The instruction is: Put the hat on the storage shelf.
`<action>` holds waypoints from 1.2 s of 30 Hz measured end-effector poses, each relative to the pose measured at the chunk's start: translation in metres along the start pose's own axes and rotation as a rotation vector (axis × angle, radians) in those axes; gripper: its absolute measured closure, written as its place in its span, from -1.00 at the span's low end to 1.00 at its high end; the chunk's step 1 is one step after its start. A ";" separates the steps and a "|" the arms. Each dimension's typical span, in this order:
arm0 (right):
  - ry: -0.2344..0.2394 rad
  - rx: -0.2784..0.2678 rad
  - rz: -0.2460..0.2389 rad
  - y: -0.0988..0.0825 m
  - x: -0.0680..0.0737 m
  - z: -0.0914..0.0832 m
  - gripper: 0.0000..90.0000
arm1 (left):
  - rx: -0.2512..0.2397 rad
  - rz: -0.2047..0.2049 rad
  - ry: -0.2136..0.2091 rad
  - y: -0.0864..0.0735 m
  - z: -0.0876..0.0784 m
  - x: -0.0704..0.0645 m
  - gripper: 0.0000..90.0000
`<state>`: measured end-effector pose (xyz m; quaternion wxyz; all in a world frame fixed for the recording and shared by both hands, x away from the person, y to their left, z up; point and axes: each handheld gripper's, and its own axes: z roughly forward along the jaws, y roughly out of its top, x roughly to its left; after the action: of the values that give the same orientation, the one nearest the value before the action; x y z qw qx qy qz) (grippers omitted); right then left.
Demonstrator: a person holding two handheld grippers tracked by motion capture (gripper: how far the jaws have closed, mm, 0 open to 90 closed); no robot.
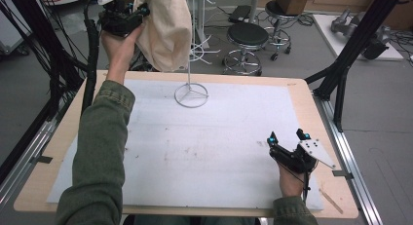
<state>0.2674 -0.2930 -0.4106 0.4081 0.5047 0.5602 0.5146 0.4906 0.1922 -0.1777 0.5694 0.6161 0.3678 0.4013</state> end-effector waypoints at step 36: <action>-0.006 -0.008 0.000 0.000 -0.001 0.002 -0.82 | -0.036 -0.018 -0.058 -0.015 -0.019 0.009 -0.38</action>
<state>0.2691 -0.2933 -0.4106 0.4120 0.5046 0.5569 0.5153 0.4772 0.2095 -0.1917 0.5944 0.6138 0.3492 0.3847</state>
